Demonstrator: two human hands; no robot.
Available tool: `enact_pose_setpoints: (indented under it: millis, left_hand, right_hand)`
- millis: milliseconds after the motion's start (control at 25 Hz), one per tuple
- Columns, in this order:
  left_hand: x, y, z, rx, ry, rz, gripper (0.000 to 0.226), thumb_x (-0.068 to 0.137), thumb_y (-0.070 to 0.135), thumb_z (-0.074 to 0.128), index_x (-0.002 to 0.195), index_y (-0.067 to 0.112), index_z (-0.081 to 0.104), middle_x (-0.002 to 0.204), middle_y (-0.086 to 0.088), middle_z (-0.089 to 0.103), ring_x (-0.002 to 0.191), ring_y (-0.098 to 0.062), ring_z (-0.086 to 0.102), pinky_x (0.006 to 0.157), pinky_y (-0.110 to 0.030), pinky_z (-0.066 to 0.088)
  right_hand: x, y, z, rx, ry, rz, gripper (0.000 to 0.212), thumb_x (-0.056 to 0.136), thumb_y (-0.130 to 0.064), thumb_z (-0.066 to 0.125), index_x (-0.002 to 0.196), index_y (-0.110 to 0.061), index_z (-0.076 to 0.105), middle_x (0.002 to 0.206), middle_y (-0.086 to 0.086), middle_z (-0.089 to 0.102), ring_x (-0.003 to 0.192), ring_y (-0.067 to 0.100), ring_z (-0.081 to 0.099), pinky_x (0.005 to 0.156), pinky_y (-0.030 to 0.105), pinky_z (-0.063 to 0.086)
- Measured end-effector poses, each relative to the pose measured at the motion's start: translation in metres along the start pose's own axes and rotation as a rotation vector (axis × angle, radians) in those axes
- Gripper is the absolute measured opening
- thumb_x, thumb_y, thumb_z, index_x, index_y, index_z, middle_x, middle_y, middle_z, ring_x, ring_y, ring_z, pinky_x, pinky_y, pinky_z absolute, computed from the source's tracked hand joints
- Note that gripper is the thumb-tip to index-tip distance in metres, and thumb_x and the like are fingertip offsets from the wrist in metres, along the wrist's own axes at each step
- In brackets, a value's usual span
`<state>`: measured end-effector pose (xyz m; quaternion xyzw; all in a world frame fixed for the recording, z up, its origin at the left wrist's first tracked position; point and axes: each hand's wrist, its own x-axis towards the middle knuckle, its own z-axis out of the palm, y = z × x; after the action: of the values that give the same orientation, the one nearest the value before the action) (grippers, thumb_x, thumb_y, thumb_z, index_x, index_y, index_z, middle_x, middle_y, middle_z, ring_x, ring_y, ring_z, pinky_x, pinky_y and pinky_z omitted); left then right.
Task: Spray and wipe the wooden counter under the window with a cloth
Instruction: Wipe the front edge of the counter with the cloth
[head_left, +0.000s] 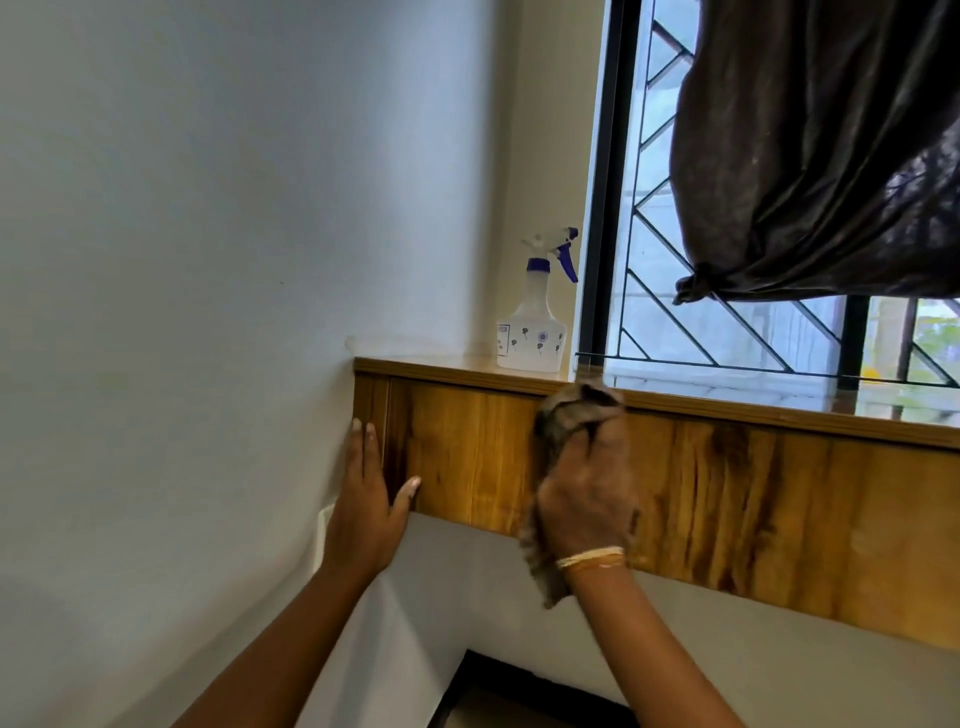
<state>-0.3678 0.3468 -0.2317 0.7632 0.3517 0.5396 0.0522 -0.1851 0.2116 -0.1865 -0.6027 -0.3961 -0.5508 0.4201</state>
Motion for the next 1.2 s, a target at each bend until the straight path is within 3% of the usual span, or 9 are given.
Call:
enact_pose_setpoints:
  millis: [200,280,400,520,640,800,920,1040,1200]
  left_hand:
    - [-0.009,-0.029,-0.008,-0.033,-0.067,0.071,0.080,0.092,0.016,0.059,0.153,0.009,0.007,0.160,0.003,-0.004,0.145,-0.005,0.002,0.114,-0.023,0.017]
    - [-0.009,-0.034,-0.011,-0.063,-0.087,0.081,0.081,0.090,0.009,0.059,0.153,0.009,0.007,0.160,0.006,-0.004,0.144,0.000,0.002,0.115,-0.014,0.011]
    - [-0.013,-0.031,-0.011,-0.002,-0.103,0.105,0.081,0.094,0.019,0.057,0.152,0.010,0.001,0.159,0.004,-0.010,0.142,0.000,-0.003,0.107,-0.003,0.001]
    - [-0.017,-0.037,-0.006,0.196,-0.097,0.132,0.087,0.086,0.022,0.068,0.150,0.000,0.012,0.160,-0.011,0.003,0.144,-0.016,0.016,0.110,-0.021,0.017]
    - [-0.026,-0.050,-0.005,0.439,-0.135,0.177,0.084,0.081,0.034,0.071,0.145,-0.005,0.032,0.153,-0.023,0.028,0.136,-0.032,0.042,0.107,-0.031,0.028]
    - [-0.054,-0.071,-0.015,0.829,-0.175,0.459,0.075,0.094,0.044,0.046,0.142,-0.008,0.020,0.150,-0.030,0.028,0.143,-0.041,0.022,0.117,-0.045,0.015]
    - [-0.056,-0.071,-0.020,1.026,-0.155,0.502,0.075,0.099,0.048,0.034,0.145,-0.009,0.015,0.154,-0.030,0.017,0.143,-0.042,0.018,0.117,-0.046,0.007]
    - [-0.056,-0.064,-0.020,1.057,-0.139,0.467,0.076,0.100,0.048,0.029,0.146,-0.009,0.010,0.155,-0.030,0.010,0.145,-0.041,0.012,0.114,-0.046,-0.004]
    - [-0.054,-0.061,-0.022,1.049,-0.288,0.484,0.071,0.103,0.044,0.020,0.135,-0.008,-0.015,0.157,-0.024,0.010,0.146,-0.038,0.006,0.111,-0.044,-0.018]
  right_hand:
    - [-0.008,-0.058,0.037,-0.056,-0.350,-1.006,0.052,0.092,-0.019,0.029,0.140,-0.007,0.046,0.147,0.020,0.042,0.137,0.033,0.041,0.111,0.045,0.037]
    - [0.015,-0.059,0.040,-0.109,-0.395,-1.235,0.054,0.093,-0.019,0.028,0.144,-0.008,0.041,0.151,0.017,0.038,0.139,0.032,0.037,0.114,0.045,0.027]
    - [0.082,-0.075,0.045,-0.151,-0.255,-1.051,0.052,0.094,-0.014,0.032,0.146,-0.008,0.038,0.154,0.018,0.033,0.143,0.034,0.030,0.117,0.047,0.022]
    - [0.083,-0.087,0.053,-0.135,-0.214,-0.924,0.055,0.094,-0.014,0.028,0.148,-0.006,0.033,0.155,0.017,0.031,0.144,0.033,0.027,0.118,0.045,0.017]
    - [0.018,-0.080,0.058,-0.093,-0.351,-1.082,0.057,0.095,-0.023,0.042,0.149,-0.007,0.031,0.154,0.016,0.032,0.143,0.033,0.030,0.116,0.045,0.014]
    - [0.022,-0.087,0.065,-0.173,-0.390,-1.353,0.056,0.093,-0.030,0.049,0.145,-0.013,0.041,0.153,0.015,0.034,0.139,0.034,0.033,0.117,0.051,0.014]
    - [0.082,-0.116,0.078,-0.137,-0.155,-1.029,0.047,0.087,-0.022,0.056,0.133,-0.010,0.055,0.130,0.013,0.051,0.110,0.030,0.047,0.100,0.043,0.034]
    - [0.074,-0.132,0.082,-0.081,-0.119,-0.886,0.045,0.084,-0.017,0.050,0.127,-0.012,0.061,0.117,0.010,0.047,0.094,0.025,0.041,0.075,0.034,0.034]
    - [-0.002,-0.120,0.073,-0.057,-0.445,-1.238,0.039,0.080,-0.031,0.067,0.118,-0.020,0.067,0.127,0.006,0.054,0.102,0.022,0.052,0.075,0.031,0.047]
